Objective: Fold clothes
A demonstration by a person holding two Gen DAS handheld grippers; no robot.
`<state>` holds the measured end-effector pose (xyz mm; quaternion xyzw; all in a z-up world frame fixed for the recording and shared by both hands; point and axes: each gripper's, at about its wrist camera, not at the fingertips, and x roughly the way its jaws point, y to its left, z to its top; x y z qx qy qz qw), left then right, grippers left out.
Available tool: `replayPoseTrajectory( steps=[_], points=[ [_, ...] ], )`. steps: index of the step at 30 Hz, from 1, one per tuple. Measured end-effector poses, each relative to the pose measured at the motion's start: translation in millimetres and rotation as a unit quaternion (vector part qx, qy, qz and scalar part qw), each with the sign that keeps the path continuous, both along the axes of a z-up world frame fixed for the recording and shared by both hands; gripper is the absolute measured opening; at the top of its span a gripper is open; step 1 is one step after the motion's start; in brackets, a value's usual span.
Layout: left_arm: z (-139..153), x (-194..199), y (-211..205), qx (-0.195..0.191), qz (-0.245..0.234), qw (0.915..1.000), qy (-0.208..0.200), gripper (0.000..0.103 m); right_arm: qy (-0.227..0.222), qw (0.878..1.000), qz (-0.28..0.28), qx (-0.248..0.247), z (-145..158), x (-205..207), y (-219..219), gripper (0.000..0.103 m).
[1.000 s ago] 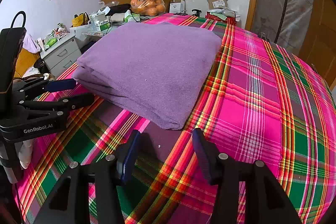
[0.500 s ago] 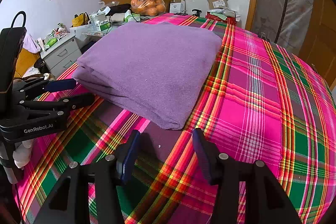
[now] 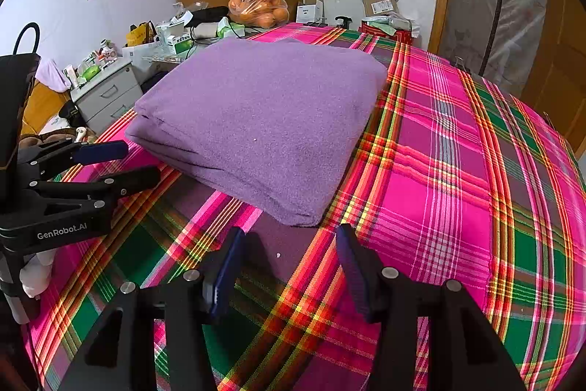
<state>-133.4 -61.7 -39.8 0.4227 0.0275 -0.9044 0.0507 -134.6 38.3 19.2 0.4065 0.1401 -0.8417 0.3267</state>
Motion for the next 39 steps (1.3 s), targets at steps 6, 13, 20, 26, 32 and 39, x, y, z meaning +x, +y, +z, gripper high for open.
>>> replayPoseTrajectory(
  steps=[6,13,20,26,32,39],
  points=[
    [0.0,0.1,1.5,0.0,0.001,1.0,0.0,0.065,0.001,1.0,0.001,0.001,-0.1,-1.3,0.8,0.053],
    [-0.1,0.1,1.5,0.0,0.001,1.0,0.0,0.065,0.001,1.0,0.002,0.002,-0.1,-2.4,0.9,0.053],
    [-0.7,-0.4,2.5,0.001,0.002,1.0,0.0,0.065,0.002,1.0,0.002,0.003,0.1,-2.2,0.9,0.053],
    [-0.7,-0.4,2.4,0.001,0.002,1.0,0.0,0.065,0.002,1.0,0.002,0.004,0.3,-2.3,0.5,0.053],
    [-0.9,-0.1,2.6,0.001,0.002,1.0,0.0,0.065,0.002,1.0,0.002,0.005,0.3,-2.5,-0.4,0.054],
    [-1.0,0.1,2.3,-0.001,0.001,1.0,0.0,0.065,0.003,1.0,0.002,0.005,0.5,-2.6,-1.2,0.054]
  ],
)
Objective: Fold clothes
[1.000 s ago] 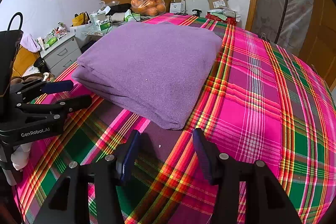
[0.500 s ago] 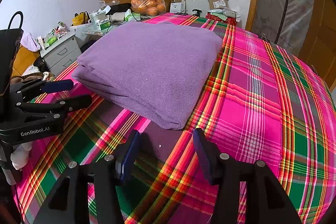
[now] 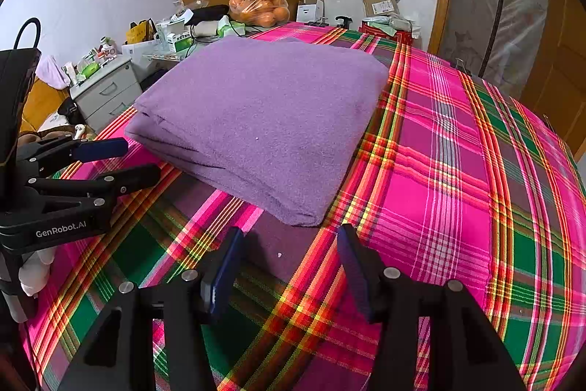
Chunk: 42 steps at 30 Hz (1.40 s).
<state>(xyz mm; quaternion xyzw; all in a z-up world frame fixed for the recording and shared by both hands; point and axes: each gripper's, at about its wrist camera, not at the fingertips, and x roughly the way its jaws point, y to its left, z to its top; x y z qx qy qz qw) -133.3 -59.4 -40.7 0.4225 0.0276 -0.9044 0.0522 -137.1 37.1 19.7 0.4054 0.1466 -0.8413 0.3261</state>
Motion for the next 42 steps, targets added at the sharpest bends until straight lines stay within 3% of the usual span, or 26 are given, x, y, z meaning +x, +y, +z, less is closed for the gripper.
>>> replayPoseTrajectory(
  steps=[16,19,22,24,25,29,34,42],
  points=[
    [0.5,0.2,-3.4,0.001,-0.001,1.0,0.0,0.066,-0.016,0.999,-0.007,-0.03,1.1,-3.6,7.0,0.052],
    [0.3,0.2,-3.5,0.001,-0.001,1.0,0.0,0.066,-0.031,0.998,-0.023,-0.058,1.9,-9.4,14.1,0.045],
    [0.2,0.3,-2.5,0.002,-0.001,1.0,0.0,0.066,-0.05,0.994,-0.037,-0.087,1.3,-17.2,21.2,0.031],
    [0.6,0.7,-4.6,0.008,-0.001,1.0,0.002,0.066,-0.059,0.992,-0.042,-0.1,0.6,-20.8,24.0,0.014],
    [1.5,1.9,-7.2,0.015,0.001,0.9999,0.006,0.066,-0.062,0.991,-0.044,-0.106,0.4,-22.3,25.1,0.012],
    [8.5,9.6,-21.9,0.057,0.015,0.9977,0.032,0.059,-0.064,0.99,-0.059,-0.112,0.3,-24.1,29.8,0.011],
    [24.8,16.6,-41.4,0.111,0.033,0.9895,0.086,0.059,-0.061,0.991,-0.055,-0.109,0.3,-23.1,28.1,0.011],
    [26.7,-21.2,-38.9,0.088,0.034,0.9943,0.05,0.058,-0.027,0.99,-0.068,-0.122,12.3,-14.0,33.0,0.011]
  ],
)
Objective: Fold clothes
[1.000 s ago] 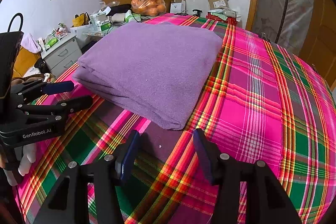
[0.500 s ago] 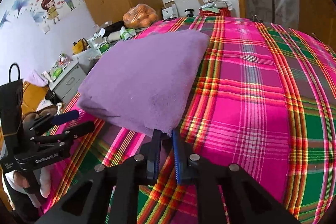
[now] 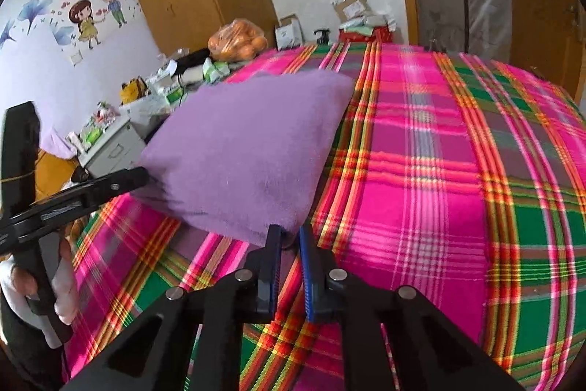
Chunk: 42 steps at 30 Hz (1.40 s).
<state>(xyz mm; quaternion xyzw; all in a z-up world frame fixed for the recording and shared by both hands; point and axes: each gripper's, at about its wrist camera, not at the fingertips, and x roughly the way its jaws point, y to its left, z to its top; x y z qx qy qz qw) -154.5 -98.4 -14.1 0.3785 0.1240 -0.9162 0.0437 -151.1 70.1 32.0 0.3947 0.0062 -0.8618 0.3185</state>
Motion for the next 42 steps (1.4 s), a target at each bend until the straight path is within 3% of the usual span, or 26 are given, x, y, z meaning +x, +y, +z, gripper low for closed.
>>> replayPoseTrajectory(
  steps=[4,9,13,15,20,24,28,34,38,42],
  points=[
    [-4.5,-15.9,-2.2,-0.006,-0.002,0.9999,-0.013,0.058,0.024,0.999,-0.013,-0.018,11.4,3.2,6.4,0.011],
    [-9.6,-17.6,6.0,-0.04,-0.013,0.9988,-0.025,0.058,0.008,0.999,-0.028,-0.018,5.7,-5.8,9.8,0.011],
    [10.5,-18.7,11.5,-0.013,-0.025,0.9994,-0.018,0.057,-0.011,0.998,-0.053,-0.022,-2.4,-15.2,18.0,0.011],
    [28.3,-27.9,26.6,-0.034,-0.031,0.9989,-0.001,0.057,-0.021,0.998,-0.062,-0.026,-5.8,-19.6,21.7,0.011],
    [38.8,-90.4,66.9,-0.052,-0.071,0.9961,-0.009,0.057,-0.036,0.996,-0.072,-0.034,-11.1,-25.0,28.3,0.011],
    [16.2,-150.4,84.5,-0.054,-0.076,0.9945,-0.047,0.057,-0.049,0.995,-0.077,-0.037,-15.6,-29.4,33.1,0.011],
    [2.1,-176.7,78.8,-0.032,-0.061,0.9954,-0.066,0.059,-0.062,0.994,-0.084,-0.04,-19.7,-32.9,37.7,0.011],
    [25.1,-170.8,84.3,-0.021,-0.066,0.9964,-0.048,0.053,-0.067,0.993,-0.092,-0.044,-20.5,-37.2,39.3,0.011],
    [22.5,-159.6,79.8,-0.033,-0.058,0.9965,-0.051,0.053,-0.066,0.993,-0.092,-0.043,-21.2,-38.2,41.0,0.011],
    [15.5,-115.0,60.0,-0.013,-0.047,0.9978,-0.046,0.053,-0.065,0.992,-0.095,-0.042,-20.4,-39.6,41.3,0.011]
  ],
)
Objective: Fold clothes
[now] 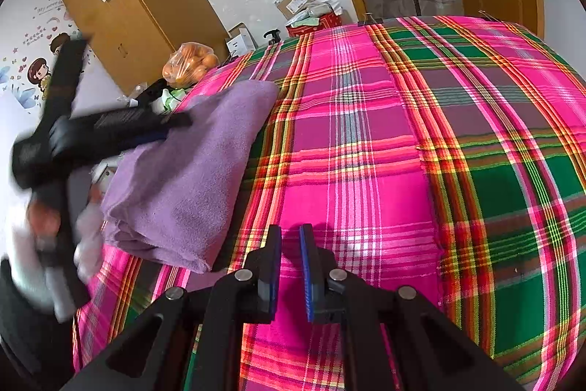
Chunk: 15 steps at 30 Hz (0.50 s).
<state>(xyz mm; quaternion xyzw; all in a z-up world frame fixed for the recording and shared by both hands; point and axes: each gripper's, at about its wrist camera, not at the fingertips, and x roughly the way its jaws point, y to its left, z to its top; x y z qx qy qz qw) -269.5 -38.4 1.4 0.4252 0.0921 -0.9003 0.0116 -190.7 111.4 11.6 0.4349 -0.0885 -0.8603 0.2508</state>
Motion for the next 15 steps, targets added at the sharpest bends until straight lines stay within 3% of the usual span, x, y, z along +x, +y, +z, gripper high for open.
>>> replayPoseTrajectory(
  steps=[9,15],
  points=[
    [-15.7,90.6,4.8,-0.022,-0.027,0.9993,0.015,0.052,0.001,1.0,-0.003,0.002,0.8,2.4,-0.1,0.011],
    [-27.2,103.7,2.7,-0.039,-0.034,0.9987,0.009,0.053,0.006,1.0,0.004,0.008,2.5,6.4,-3.9,0.011]
  ],
)
